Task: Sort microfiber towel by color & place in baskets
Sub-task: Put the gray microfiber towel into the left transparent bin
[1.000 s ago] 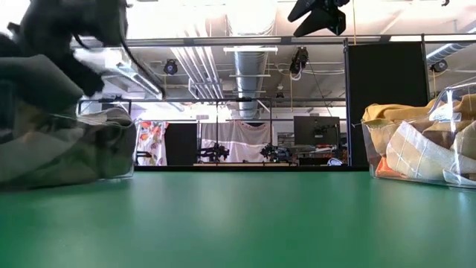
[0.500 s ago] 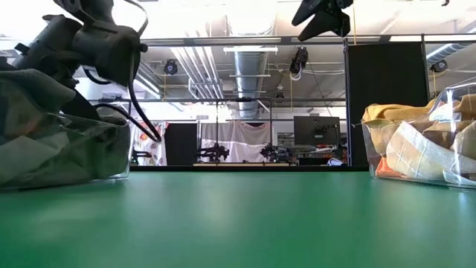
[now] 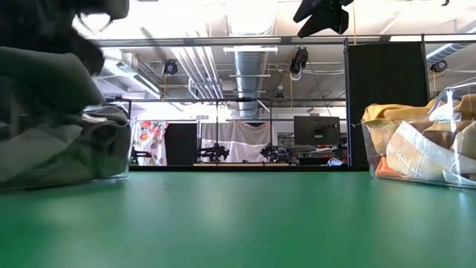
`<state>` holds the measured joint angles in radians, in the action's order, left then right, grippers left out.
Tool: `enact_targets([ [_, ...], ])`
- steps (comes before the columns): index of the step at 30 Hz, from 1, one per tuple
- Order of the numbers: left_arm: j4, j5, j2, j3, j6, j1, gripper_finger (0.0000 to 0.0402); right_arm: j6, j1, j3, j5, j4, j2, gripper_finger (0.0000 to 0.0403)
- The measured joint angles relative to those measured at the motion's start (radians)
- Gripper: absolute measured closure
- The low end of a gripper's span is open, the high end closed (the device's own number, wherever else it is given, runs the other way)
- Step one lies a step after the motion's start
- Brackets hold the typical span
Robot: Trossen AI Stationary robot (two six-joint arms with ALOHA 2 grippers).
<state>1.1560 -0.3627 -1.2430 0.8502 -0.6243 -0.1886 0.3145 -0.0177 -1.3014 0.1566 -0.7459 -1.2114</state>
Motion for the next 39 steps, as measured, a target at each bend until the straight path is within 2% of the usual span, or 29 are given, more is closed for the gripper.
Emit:
enact_targets([
  [11, 0.148, 0.084, 0.096, 0.258, 0.013, -0.004, 0.0240, -0.001, 0.000, 0.000, 0.000, -0.017, 0.000, 0.0197],
  [14, 0.198, 0.080, 0.112, 0.326, 0.011, -0.016, 0.0247, 0.014, 0.000, 0.000, -0.001, -0.036, 0.000, 0.0197],
  [17, 0.233, 0.066, 0.116, 0.368, -0.013, -0.026, 0.0281, 0.032, 0.000, 0.000, -0.001, -0.064, 0.000, 0.0197],
  [19, 0.232, 0.071, 0.114, 0.369, -0.024, -0.029, 0.0327, 0.041, 0.000, 0.000, -0.001, -0.081, 0.000, 0.0197],
  [21, 0.231, 0.107, 0.105, 0.349, -0.023, -0.031, 0.0378, 0.054, 0.000, 0.000, -0.003, -0.088, 0.000, 0.0197],
  [22, 0.228, 0.128, 0.100, 0.331, -0.024, -0.031, 0.0389, 0.060, 0.001, 0.000, -0.004, -0.092, 0.000, 0.0197],
  [27, 0.113, 0.118, 0.083, 0.173, -0.006, -0.031, 0.0398, 0.069, 0.029, 0.000, -0.010, -0.095, 0.000, 0.0197],
  [33, -0.107, 0.118, 0.071, -0.088, -0.058, -0.031, 0.0401, 0.090, 0.145, 0.002, -0.034, -0.095, -0.026, 0.0197],
  [36, -0.191, 0.083, 0.070, -0.188, -0.087, -0.031, 0.0401, 0.206, 0.224, 0.002, -0.064, -0.106, -0.062, 0.0197],
  [39, -0.203, 0.074, 0.077, -0.236, -0.103, -0.034, 0.0401, 0.418, 0.298, 0.002, -0.124, -0.167, -0.101, 0.0197],
])
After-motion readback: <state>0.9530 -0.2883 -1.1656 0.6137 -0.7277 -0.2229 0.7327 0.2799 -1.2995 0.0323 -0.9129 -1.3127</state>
